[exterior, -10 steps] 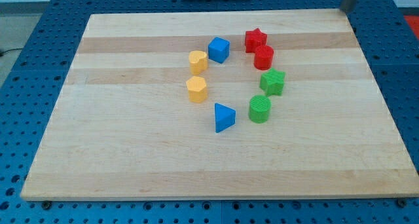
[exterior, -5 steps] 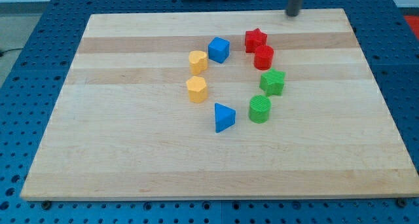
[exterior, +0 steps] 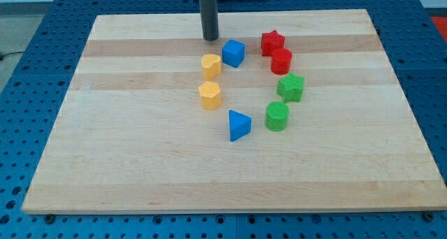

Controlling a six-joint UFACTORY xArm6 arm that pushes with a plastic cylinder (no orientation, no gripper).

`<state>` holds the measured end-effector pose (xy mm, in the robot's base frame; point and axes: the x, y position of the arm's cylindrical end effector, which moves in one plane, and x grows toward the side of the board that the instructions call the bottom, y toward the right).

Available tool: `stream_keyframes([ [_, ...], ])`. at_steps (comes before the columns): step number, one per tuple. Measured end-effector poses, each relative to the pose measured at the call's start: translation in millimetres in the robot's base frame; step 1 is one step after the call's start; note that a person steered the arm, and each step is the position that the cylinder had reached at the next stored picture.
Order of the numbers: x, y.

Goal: Push the blue cube left to the red circle

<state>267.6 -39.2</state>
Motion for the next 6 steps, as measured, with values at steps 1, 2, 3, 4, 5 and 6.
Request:
stream_keyframes([
  [1, 29.6, 9.2],
  [2, 52.0, 42.9],
  [3, 55.7, 54.3],
  [4, 55.1, 94.5],
  [5, 21.3, 124.8],
  [6, 5.4, 128.2],
])
